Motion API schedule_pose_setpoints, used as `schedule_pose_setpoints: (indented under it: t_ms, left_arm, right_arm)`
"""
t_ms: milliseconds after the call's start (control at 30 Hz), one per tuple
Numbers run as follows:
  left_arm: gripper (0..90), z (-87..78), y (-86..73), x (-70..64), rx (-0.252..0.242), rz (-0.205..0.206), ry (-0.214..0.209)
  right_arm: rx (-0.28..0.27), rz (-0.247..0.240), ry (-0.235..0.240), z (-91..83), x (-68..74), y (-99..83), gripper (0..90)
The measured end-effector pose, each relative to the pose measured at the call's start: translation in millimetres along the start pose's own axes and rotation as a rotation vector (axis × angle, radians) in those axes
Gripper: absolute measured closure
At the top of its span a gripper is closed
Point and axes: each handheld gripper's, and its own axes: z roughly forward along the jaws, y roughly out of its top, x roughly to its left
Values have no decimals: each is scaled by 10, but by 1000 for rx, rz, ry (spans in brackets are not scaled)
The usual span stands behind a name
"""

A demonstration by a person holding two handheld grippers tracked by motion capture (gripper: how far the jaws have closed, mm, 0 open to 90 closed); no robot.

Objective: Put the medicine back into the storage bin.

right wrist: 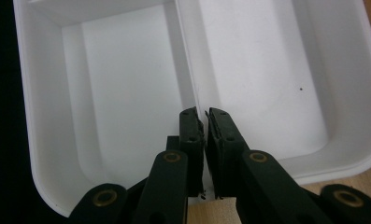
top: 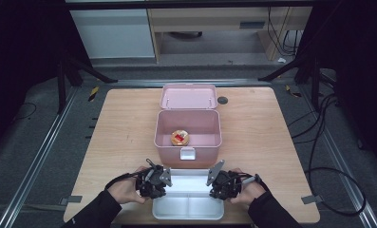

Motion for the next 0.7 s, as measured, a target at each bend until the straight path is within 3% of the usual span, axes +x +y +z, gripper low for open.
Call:
schedule_pose_setpoints:
  t_ms: [133,367,700]
  left_arm:
    - [865,-116,11,-62,-7,20,10]
    - [864,-369,18,-129,-43,8,17]
    - [864,-689,54,-204,-75,31,35]
  right_arm:
    - [-14,-18,0,-98,43,28,848]
    - [-45,-34,-13,-299,128,87,849]
    - [-76,-59,-19,-581,234,184,859]
